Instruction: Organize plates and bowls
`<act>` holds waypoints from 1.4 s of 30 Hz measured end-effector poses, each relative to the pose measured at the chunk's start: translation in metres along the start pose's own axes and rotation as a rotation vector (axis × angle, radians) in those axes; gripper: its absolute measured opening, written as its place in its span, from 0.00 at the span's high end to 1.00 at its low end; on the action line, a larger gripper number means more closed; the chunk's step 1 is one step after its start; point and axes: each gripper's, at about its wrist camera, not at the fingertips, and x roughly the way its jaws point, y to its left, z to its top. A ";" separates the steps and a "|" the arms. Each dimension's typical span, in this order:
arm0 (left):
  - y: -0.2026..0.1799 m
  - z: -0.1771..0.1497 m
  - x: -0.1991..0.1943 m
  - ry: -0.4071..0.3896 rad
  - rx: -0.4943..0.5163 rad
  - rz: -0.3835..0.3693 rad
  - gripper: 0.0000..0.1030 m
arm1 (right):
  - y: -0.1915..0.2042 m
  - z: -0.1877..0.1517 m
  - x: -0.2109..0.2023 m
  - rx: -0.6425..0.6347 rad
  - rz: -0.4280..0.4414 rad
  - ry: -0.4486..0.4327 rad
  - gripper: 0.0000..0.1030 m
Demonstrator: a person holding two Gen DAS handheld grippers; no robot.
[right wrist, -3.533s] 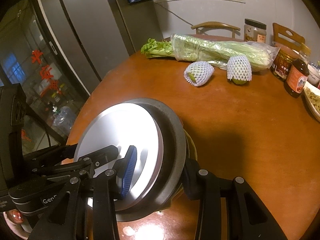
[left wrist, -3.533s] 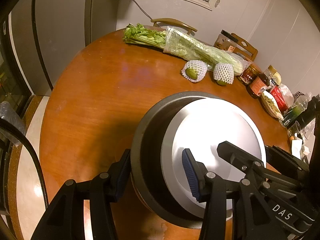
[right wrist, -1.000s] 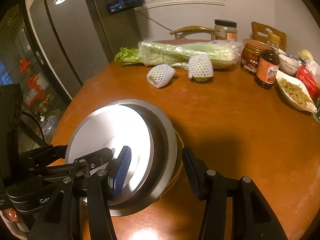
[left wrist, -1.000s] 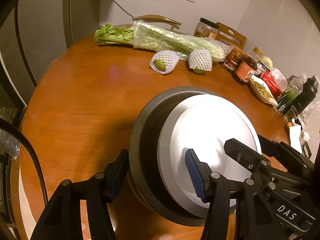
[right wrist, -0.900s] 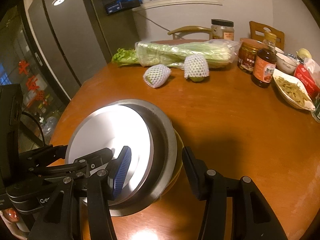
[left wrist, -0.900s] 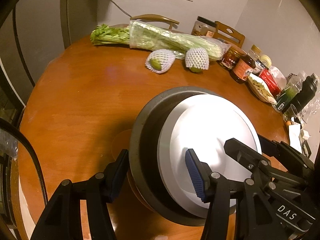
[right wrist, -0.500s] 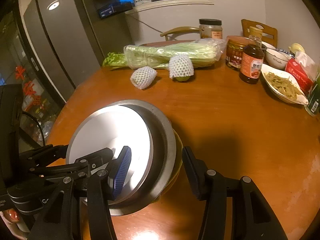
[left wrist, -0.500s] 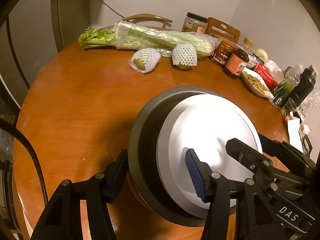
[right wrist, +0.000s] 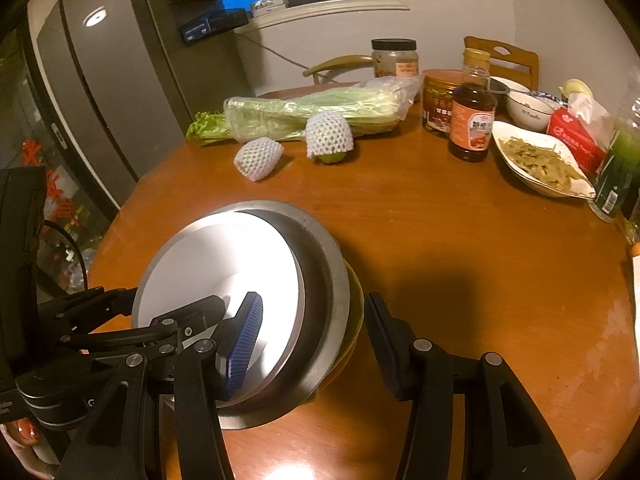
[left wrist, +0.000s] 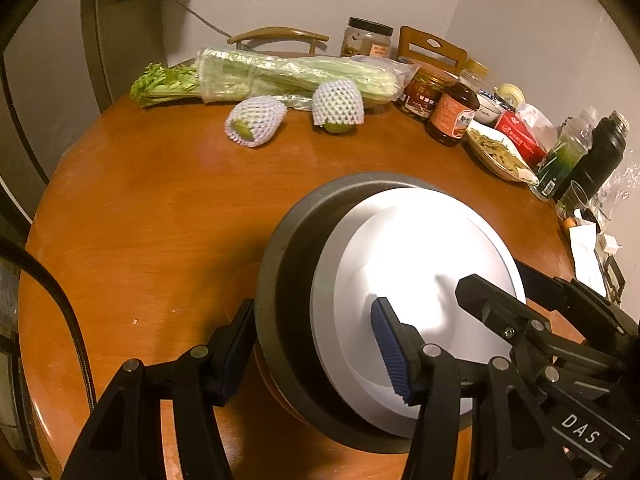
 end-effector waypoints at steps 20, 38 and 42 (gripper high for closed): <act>-0.004 -0.003 -0.001 -0.003 -0.001 -0.002 0.44 | -0.003 -0.005 -0.006 0.004 -0.008 -0.006 0.47; 0.004 -0.006 -0.015 -0.038 -0.005 -0.023 0.44 | 0.002 -0.006 -0.007 0.006 -0.009 -0.009 0.47; 0.007 -0.006 -0.018 -0.046 -0.010 -0.019 0.44 | 0.006 -0.005 -0.010 0.001 -0.009 -0.016 0.47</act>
